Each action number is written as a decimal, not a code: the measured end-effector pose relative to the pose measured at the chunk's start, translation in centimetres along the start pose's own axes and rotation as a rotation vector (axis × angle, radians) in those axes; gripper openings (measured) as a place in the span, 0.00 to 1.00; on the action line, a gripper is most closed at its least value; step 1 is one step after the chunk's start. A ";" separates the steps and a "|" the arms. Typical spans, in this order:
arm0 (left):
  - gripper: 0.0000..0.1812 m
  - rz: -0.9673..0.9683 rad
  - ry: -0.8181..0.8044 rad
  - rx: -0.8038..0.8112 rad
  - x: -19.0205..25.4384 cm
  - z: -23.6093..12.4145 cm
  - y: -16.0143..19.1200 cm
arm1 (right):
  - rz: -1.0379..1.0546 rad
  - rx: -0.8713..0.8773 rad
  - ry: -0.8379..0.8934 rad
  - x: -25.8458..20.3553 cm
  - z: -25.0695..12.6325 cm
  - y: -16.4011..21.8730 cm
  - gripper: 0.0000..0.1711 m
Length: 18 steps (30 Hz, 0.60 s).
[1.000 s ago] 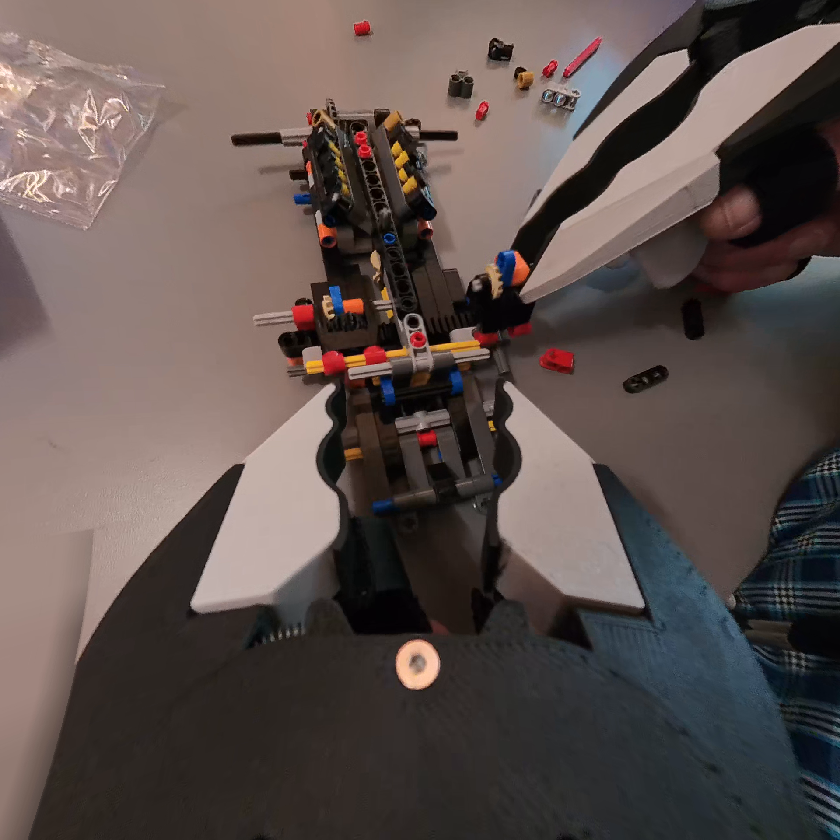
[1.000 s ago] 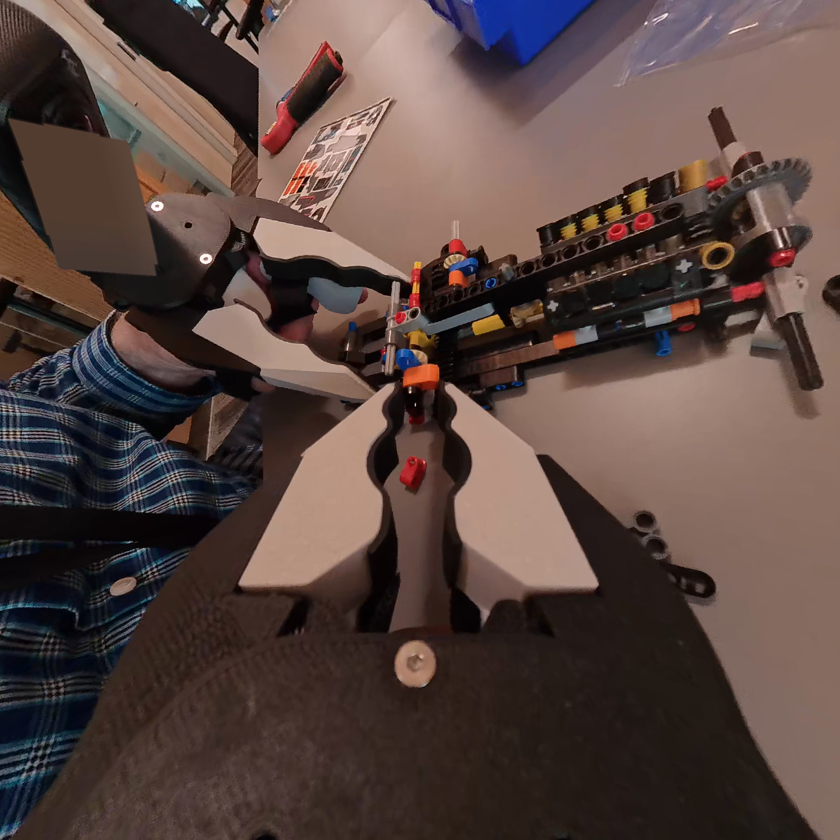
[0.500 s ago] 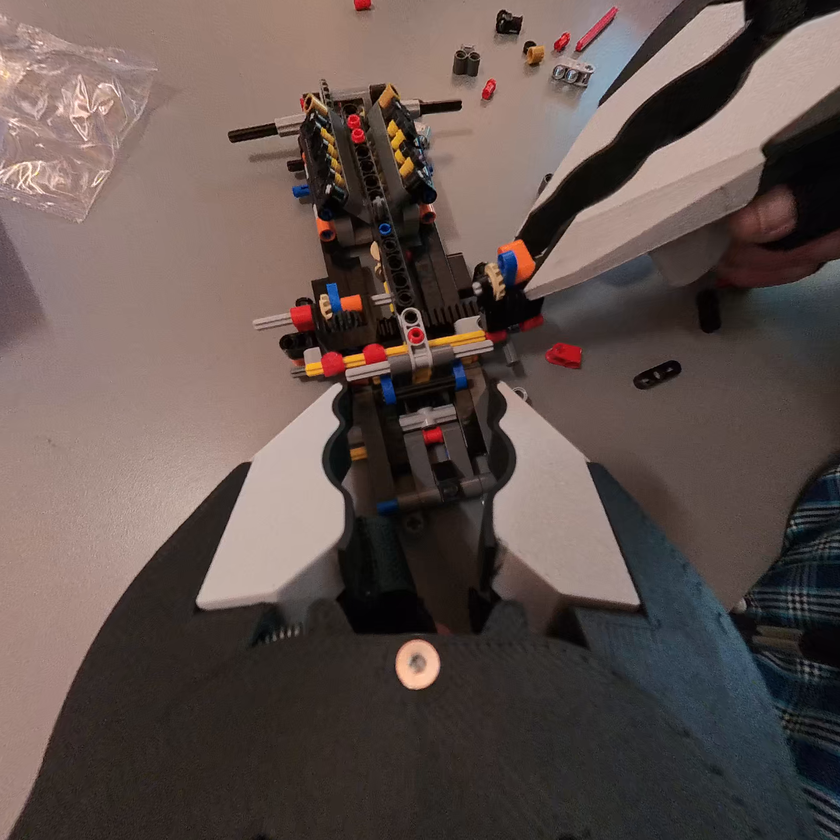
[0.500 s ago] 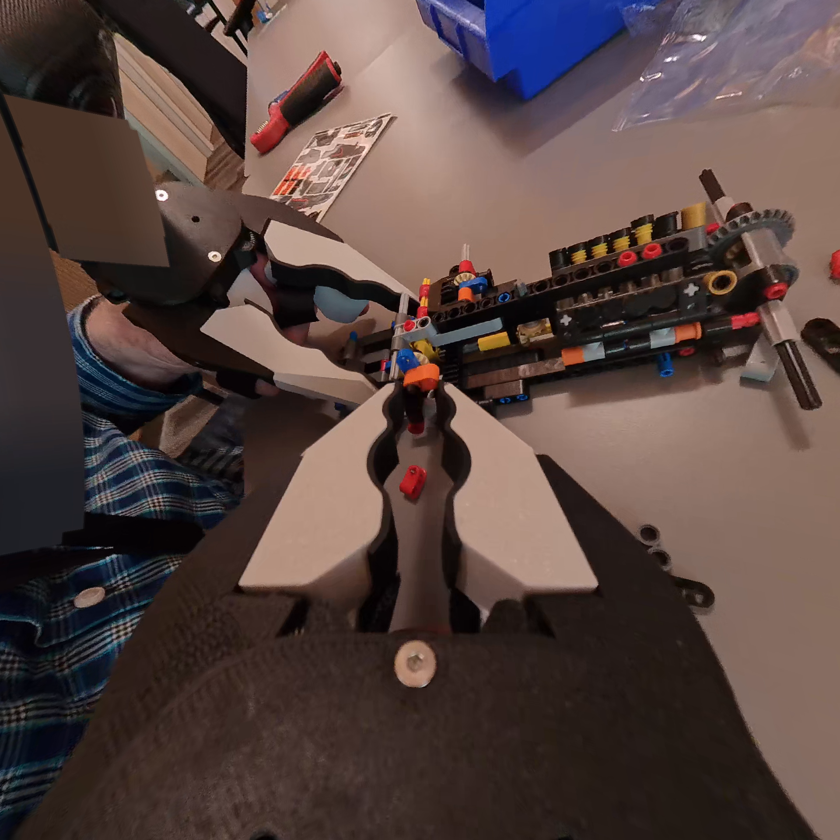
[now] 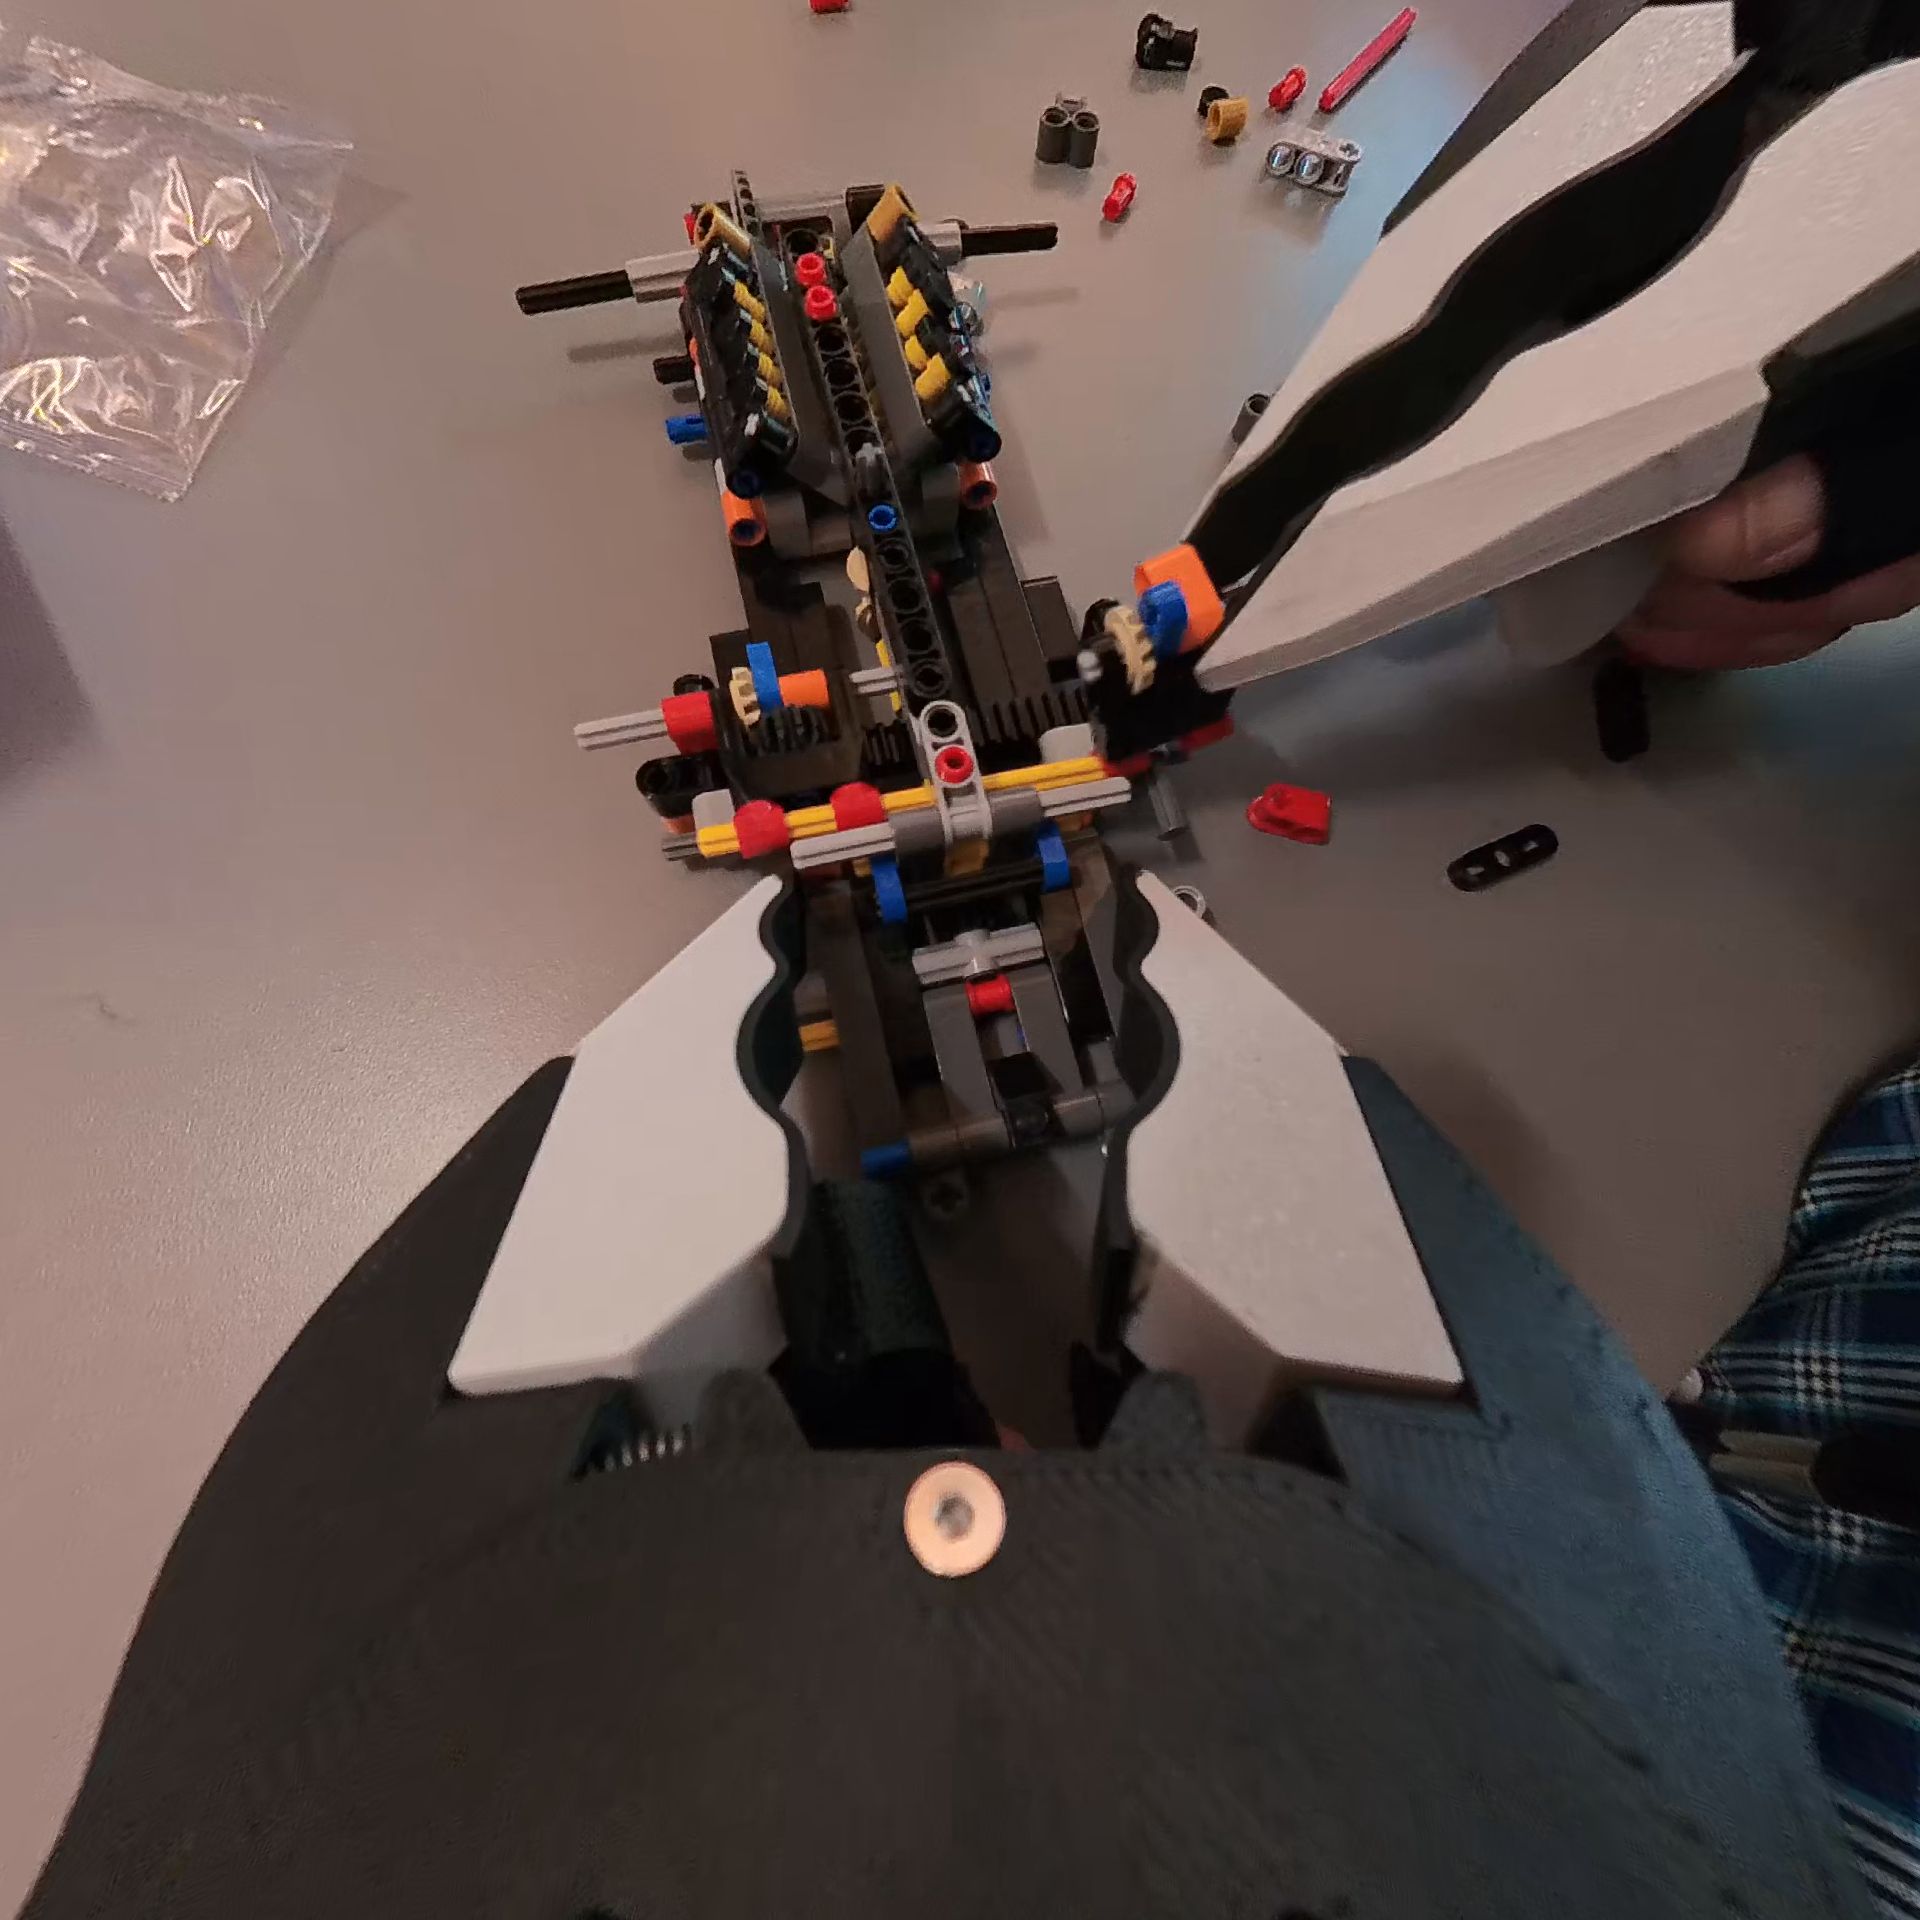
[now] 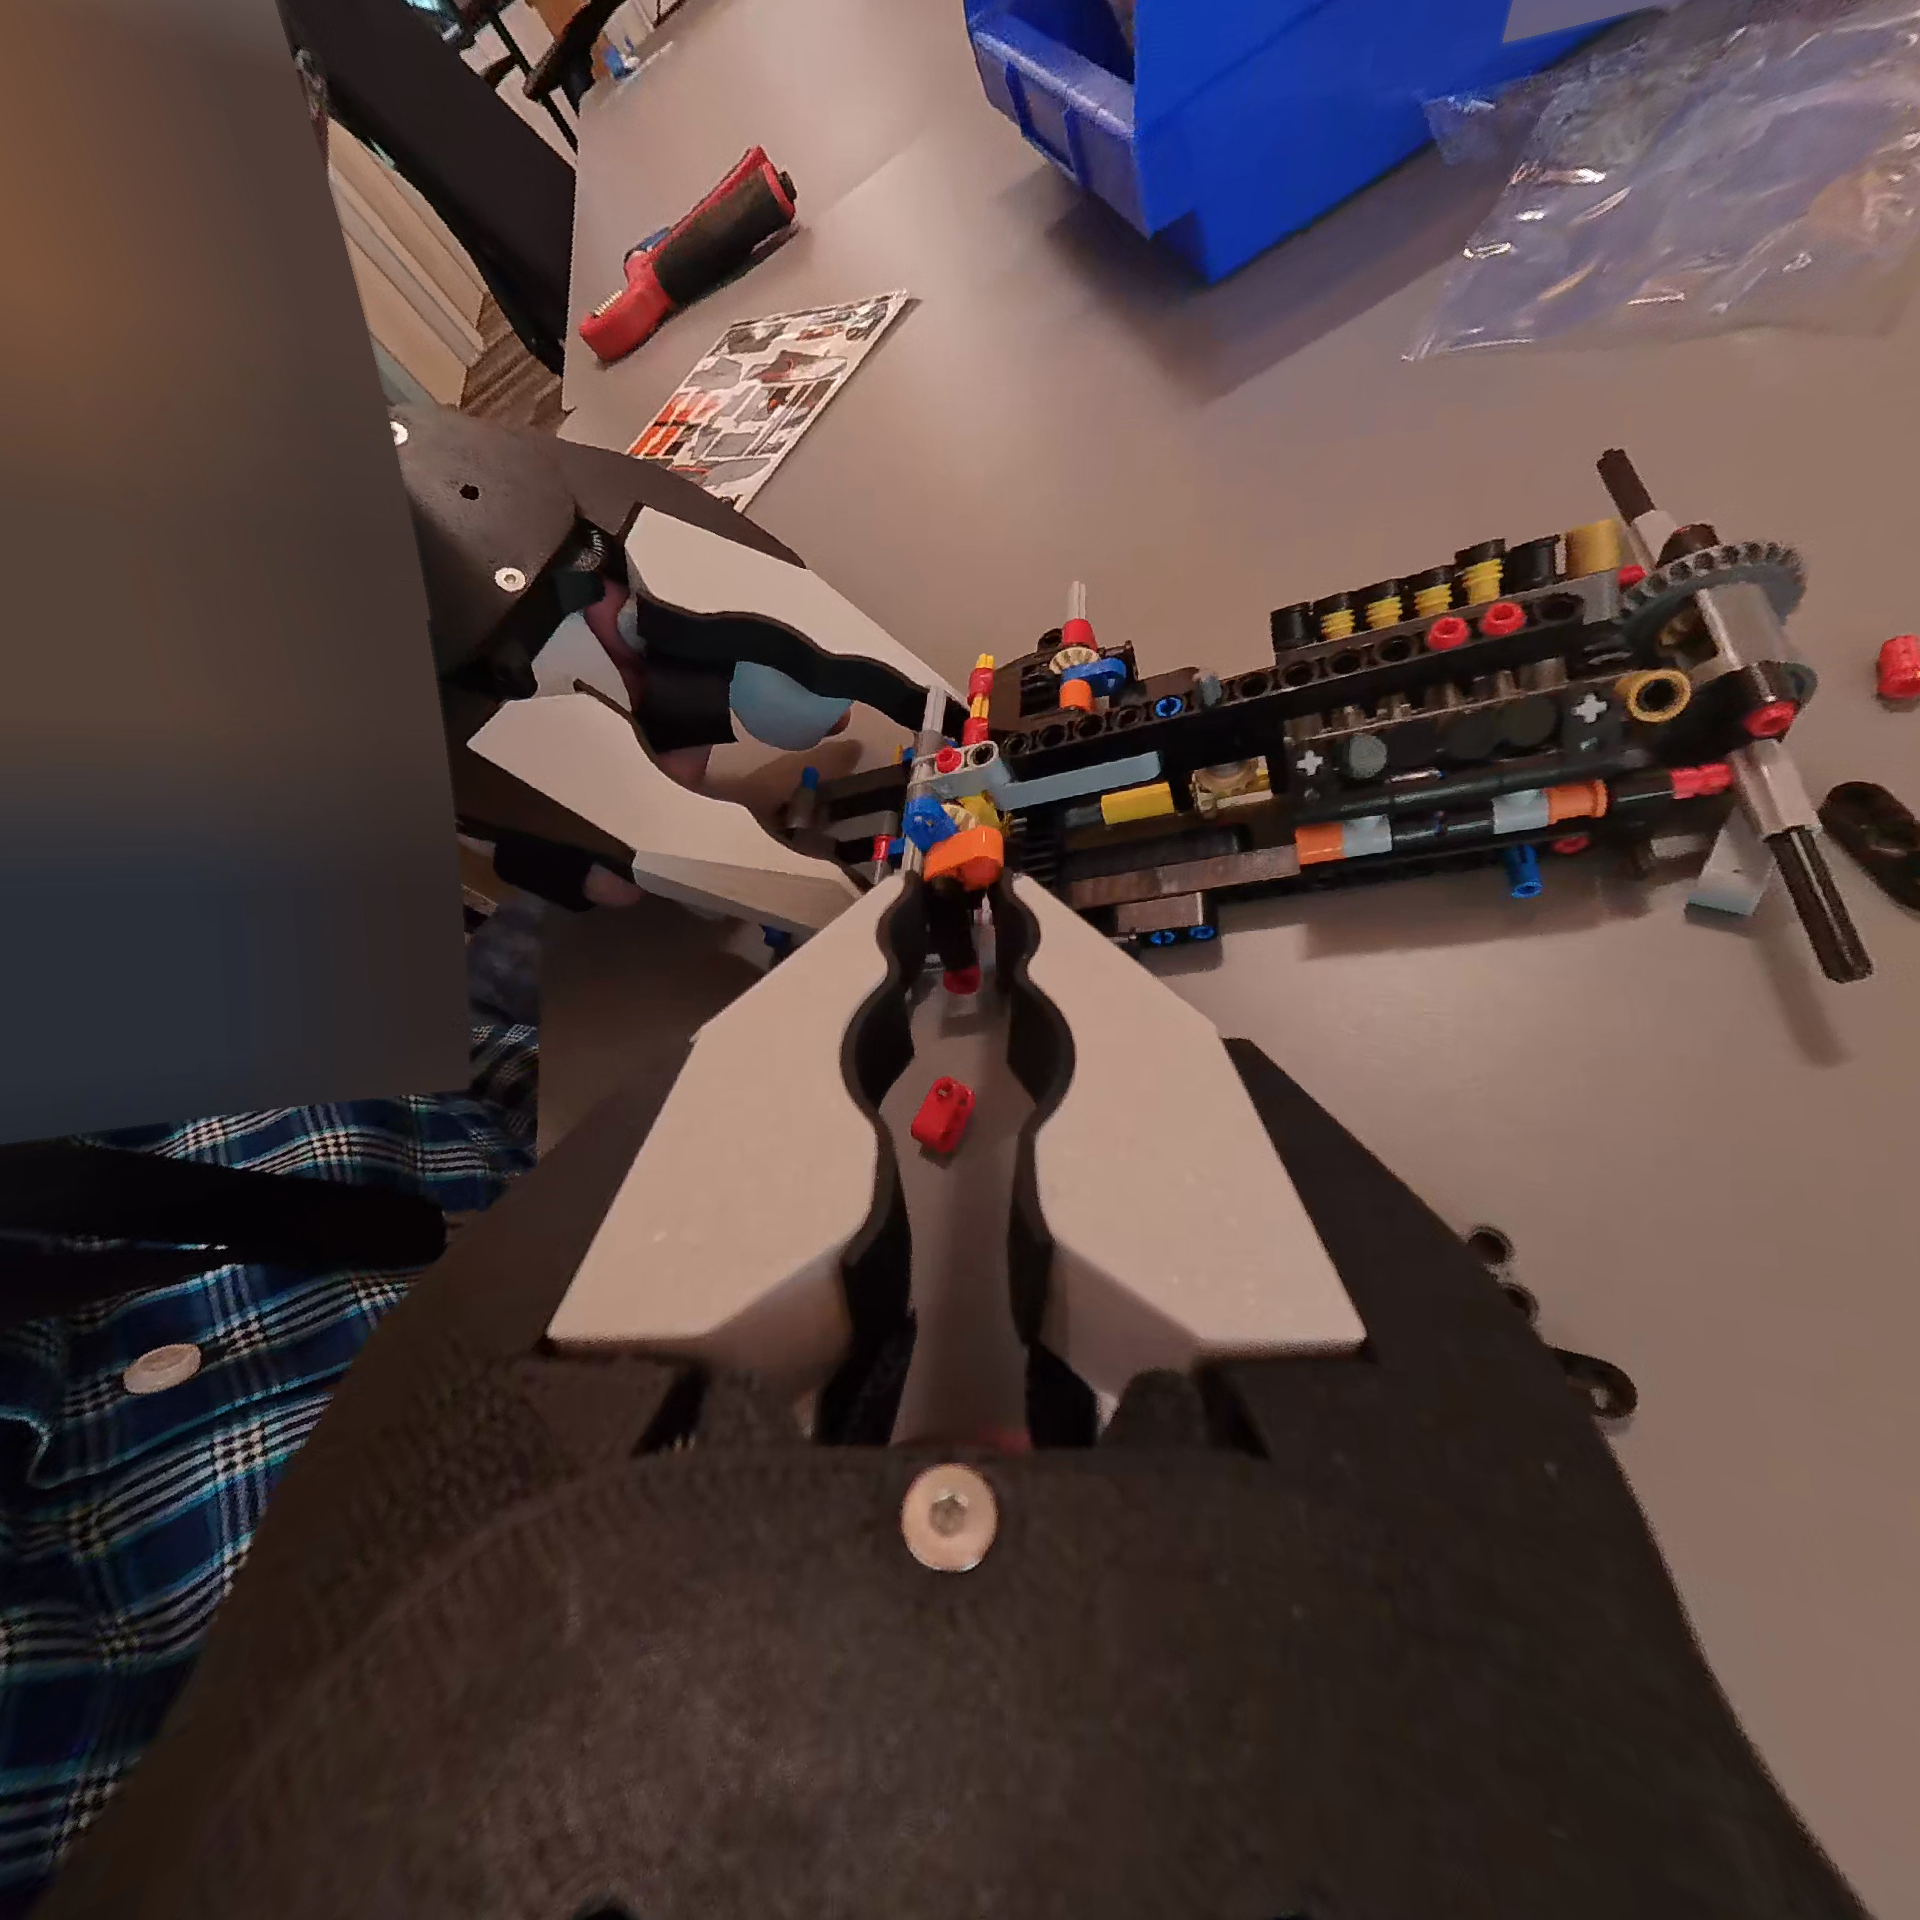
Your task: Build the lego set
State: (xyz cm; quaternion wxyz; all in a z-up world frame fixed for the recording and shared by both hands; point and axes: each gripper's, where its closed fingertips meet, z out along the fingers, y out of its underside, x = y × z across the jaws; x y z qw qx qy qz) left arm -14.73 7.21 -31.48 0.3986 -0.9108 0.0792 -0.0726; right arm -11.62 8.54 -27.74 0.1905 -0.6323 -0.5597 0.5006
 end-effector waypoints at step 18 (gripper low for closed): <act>0.33 0.019 -0.007 -0.008 0.1 0.1 0.1 | -0.177 -0.140 0.085 0.3 0.0 1.4 0.07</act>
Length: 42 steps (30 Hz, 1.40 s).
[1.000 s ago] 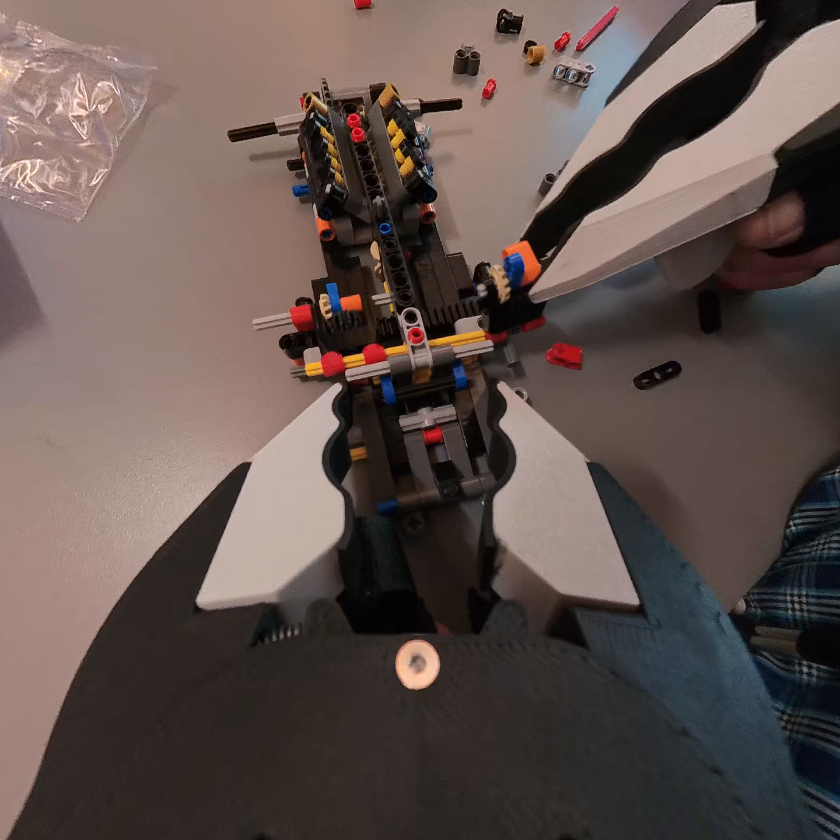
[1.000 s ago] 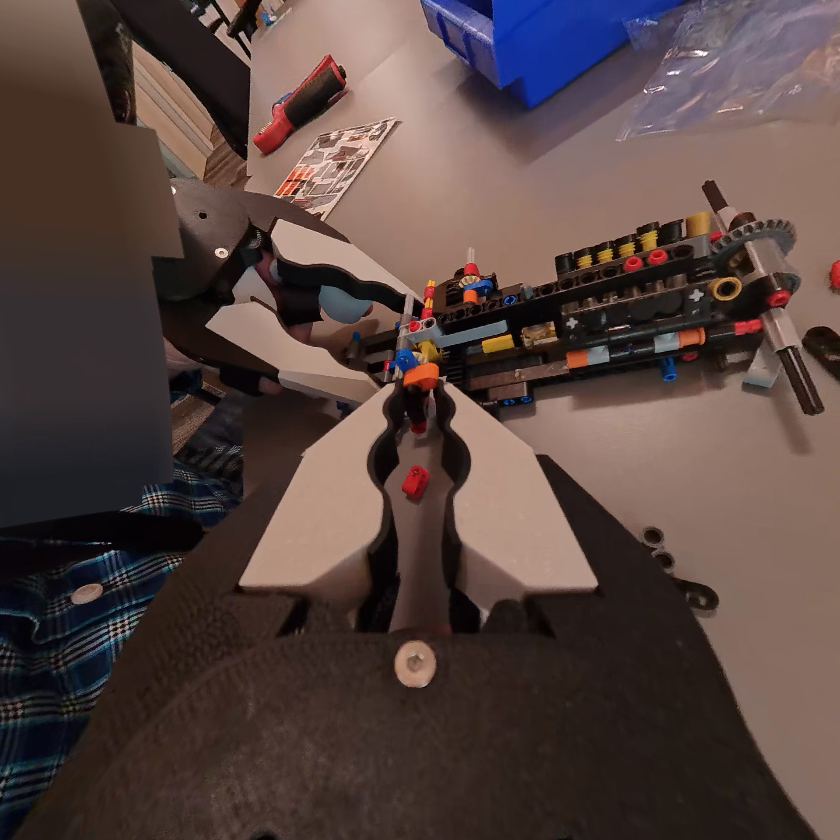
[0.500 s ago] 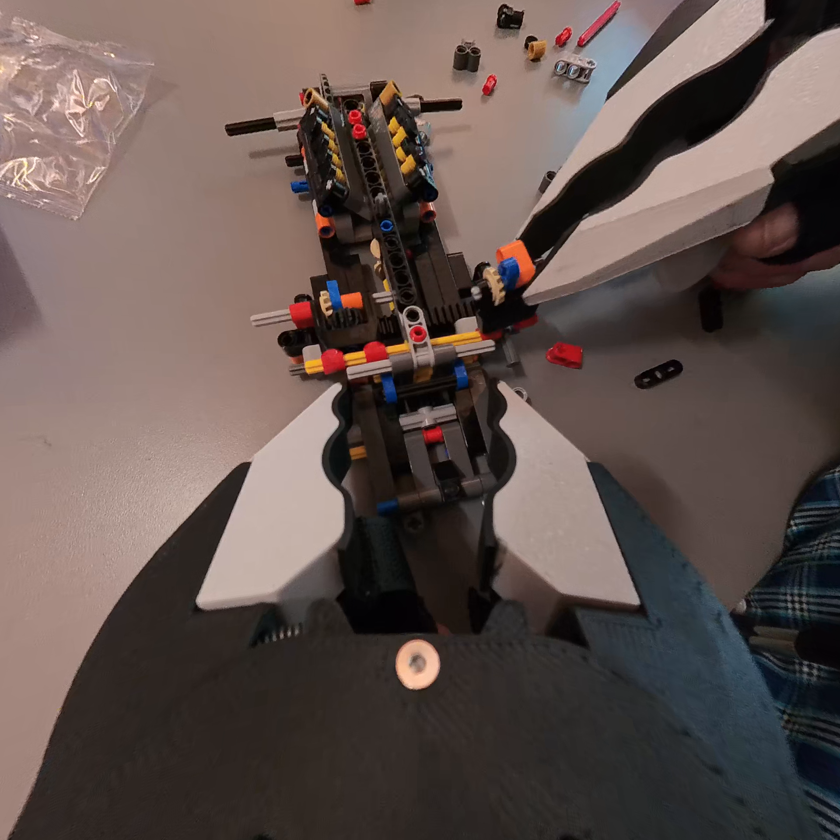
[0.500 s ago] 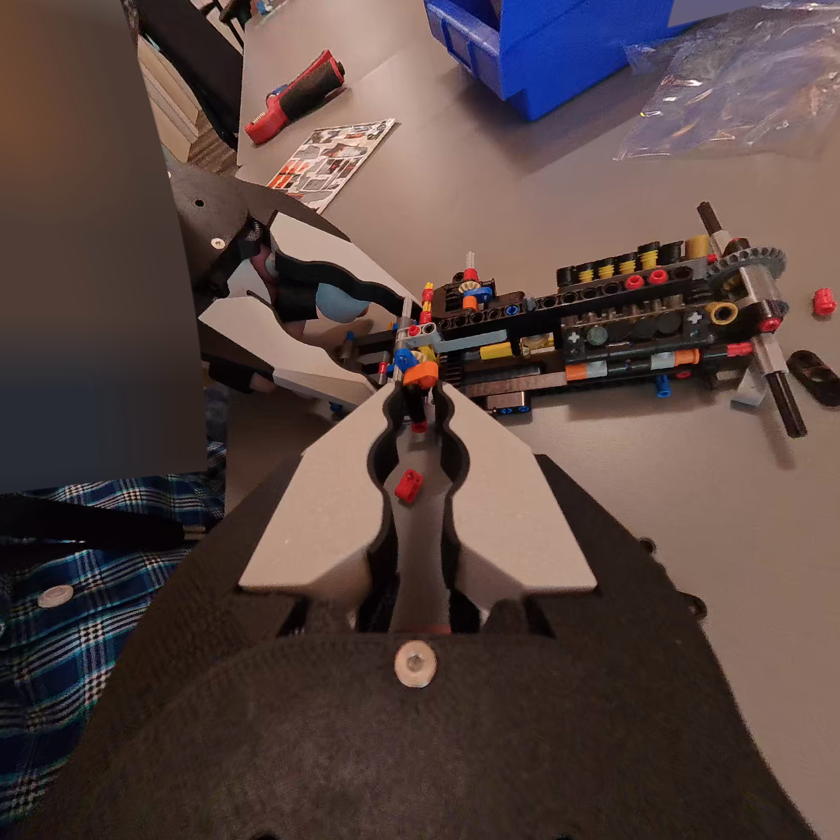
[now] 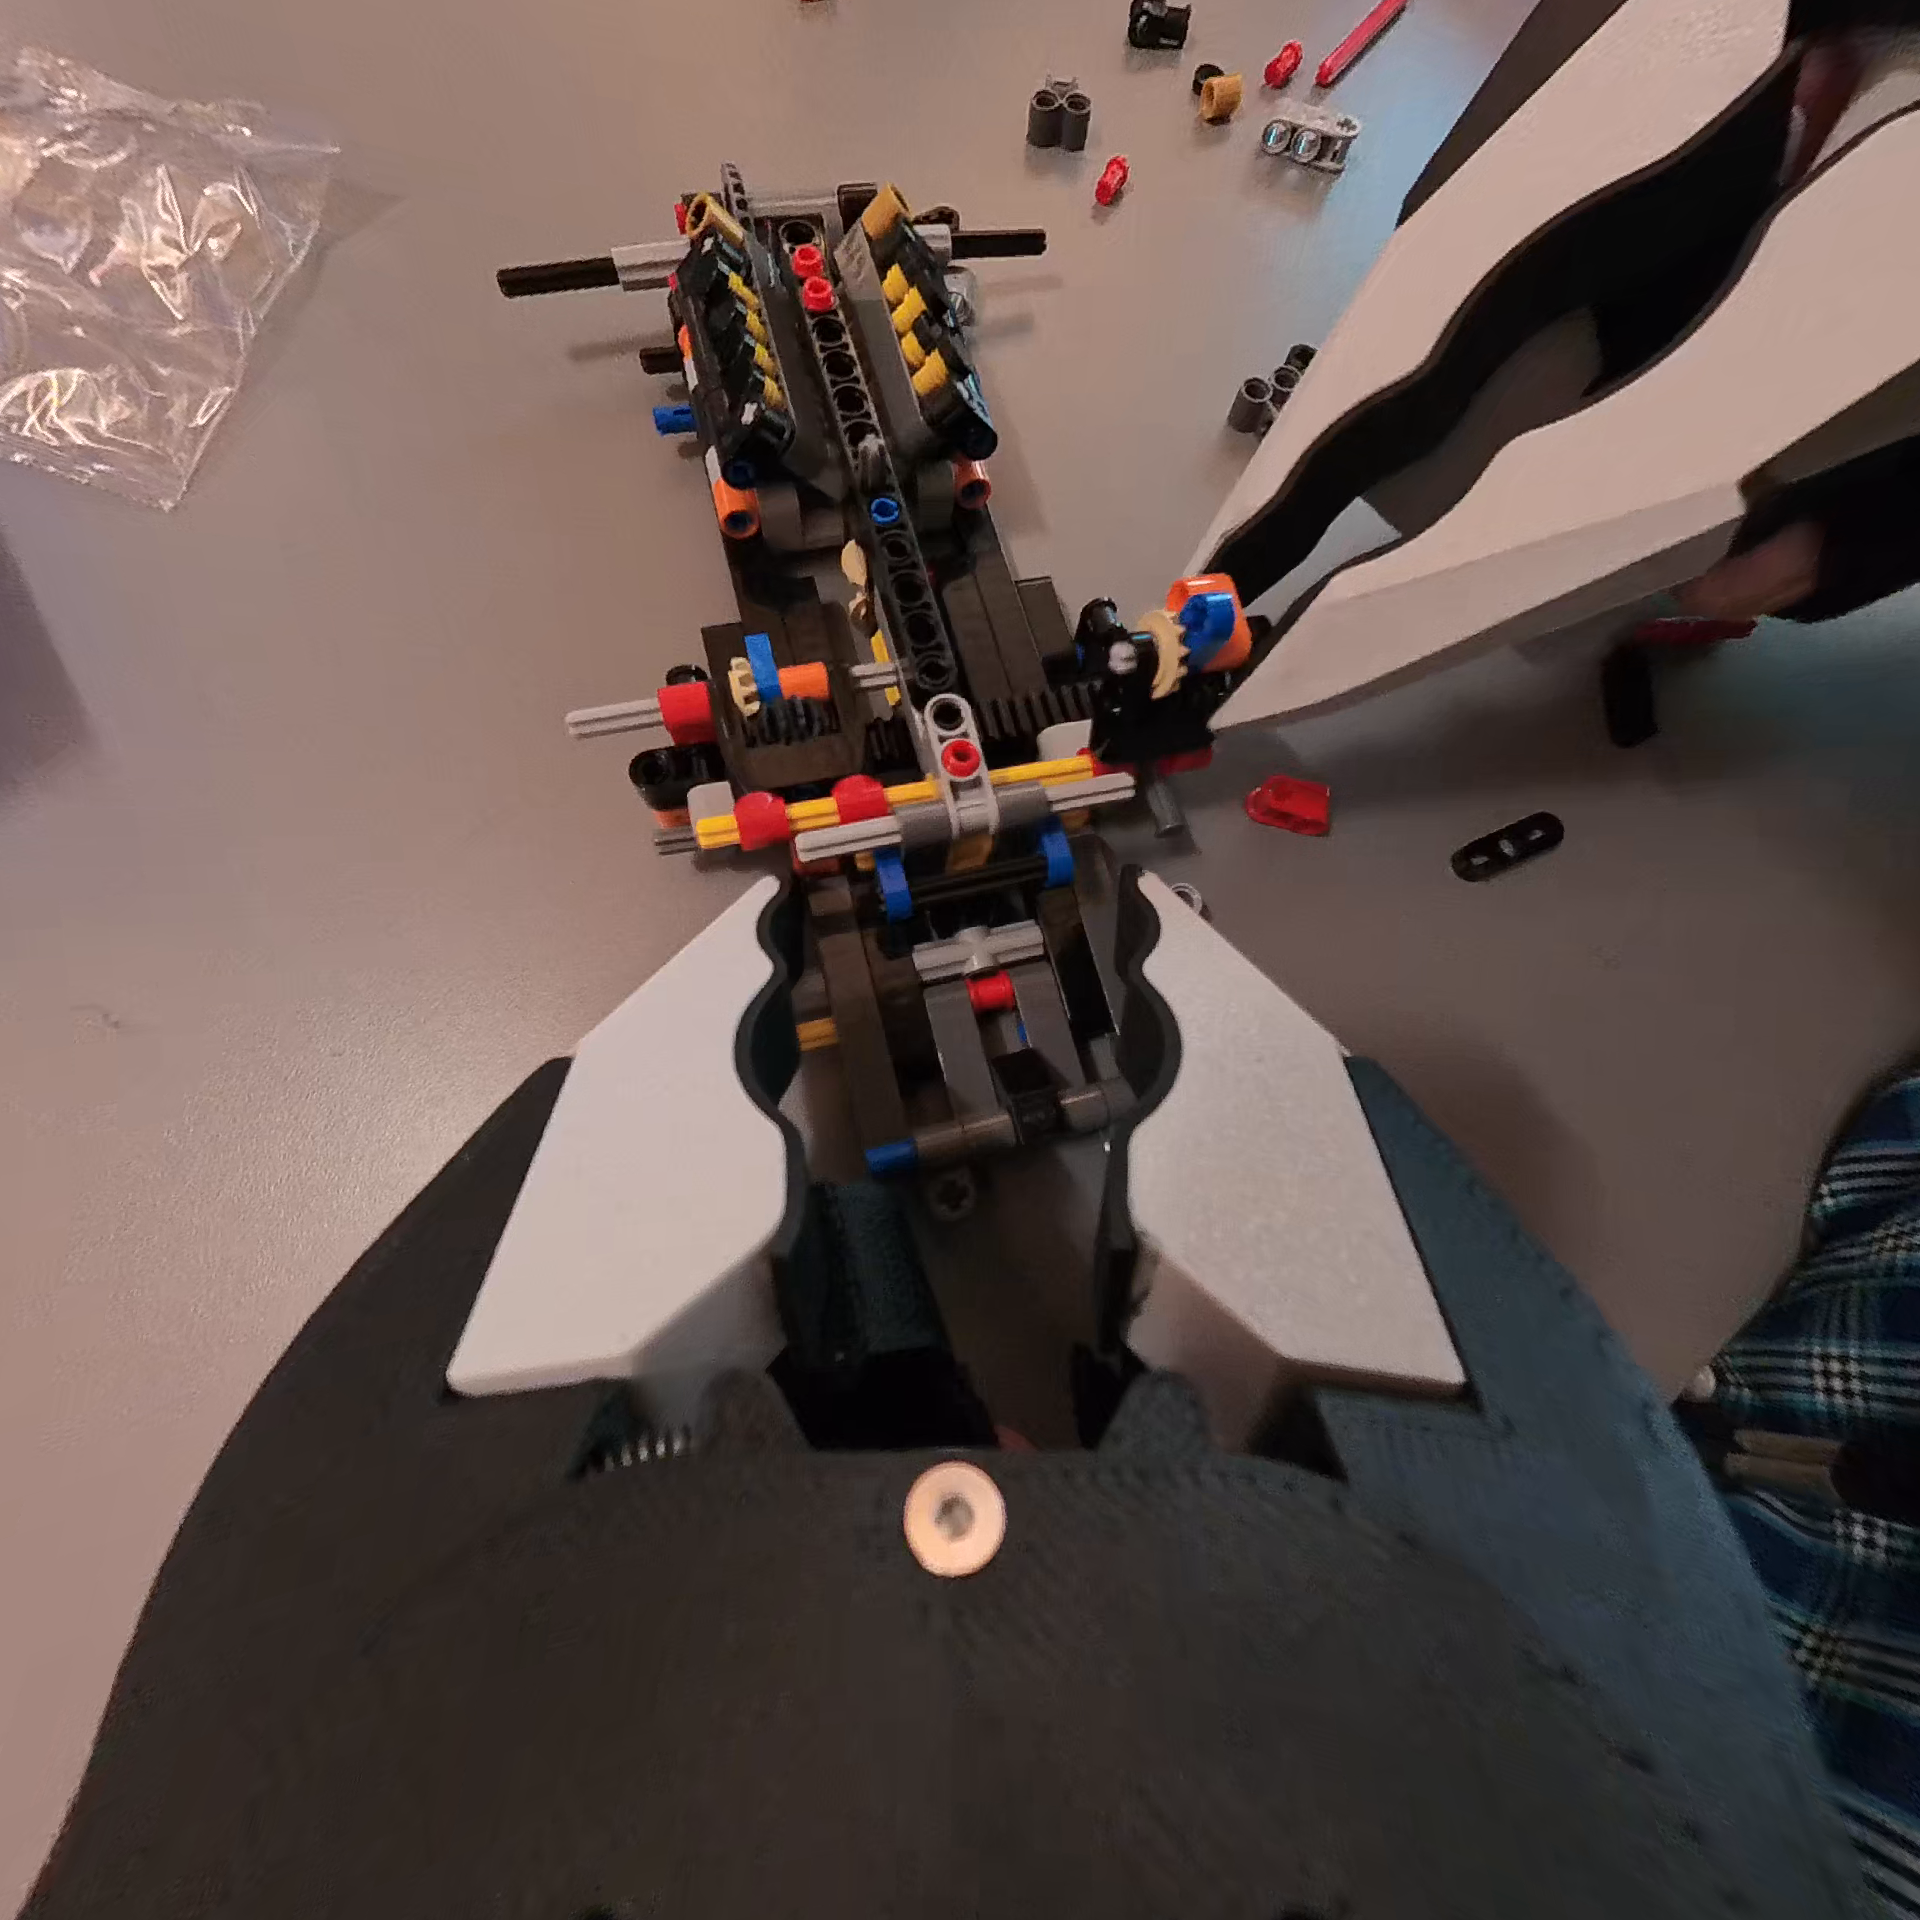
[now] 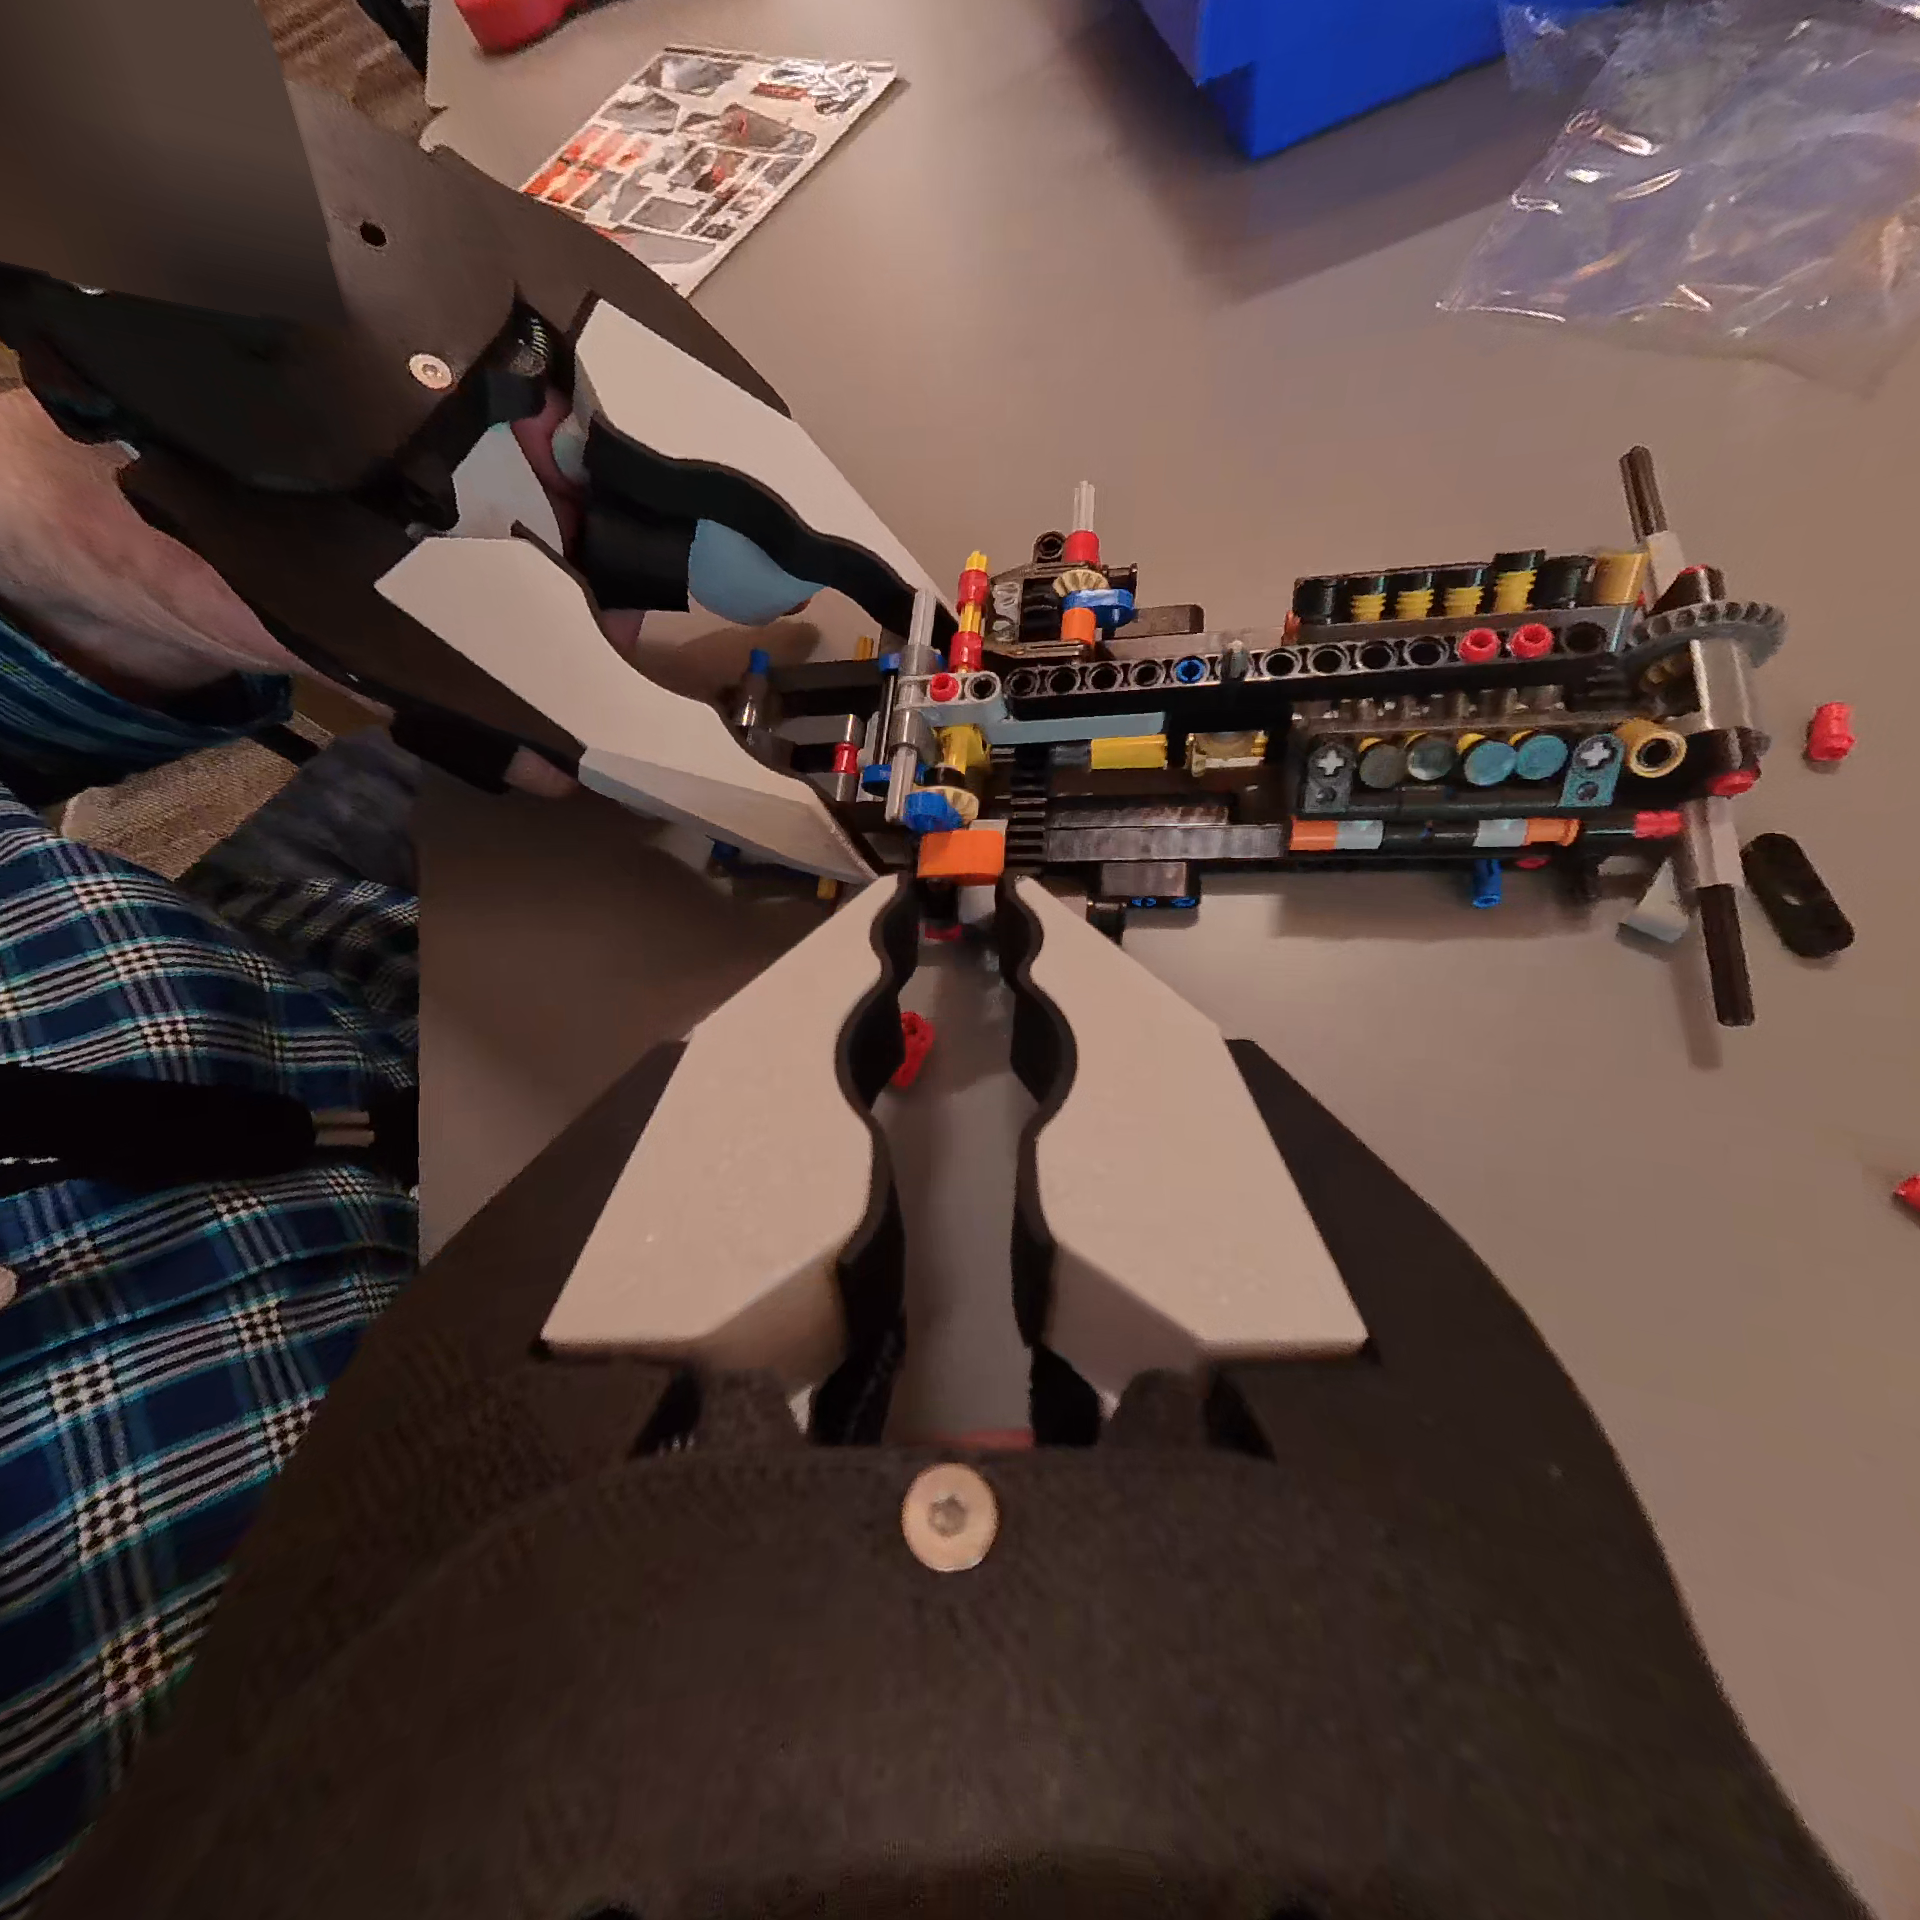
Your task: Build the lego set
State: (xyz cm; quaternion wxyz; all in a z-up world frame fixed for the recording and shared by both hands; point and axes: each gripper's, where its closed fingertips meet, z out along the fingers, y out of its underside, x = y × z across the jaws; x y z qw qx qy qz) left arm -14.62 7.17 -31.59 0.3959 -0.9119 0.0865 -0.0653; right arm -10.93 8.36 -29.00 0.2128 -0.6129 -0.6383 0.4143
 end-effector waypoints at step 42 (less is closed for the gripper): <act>0.39 0.098 -0.023 0.013 -1.0 -0.3 -0.6 | -0.294 -0.081 0.067 0.5 0.7 0.5 0.02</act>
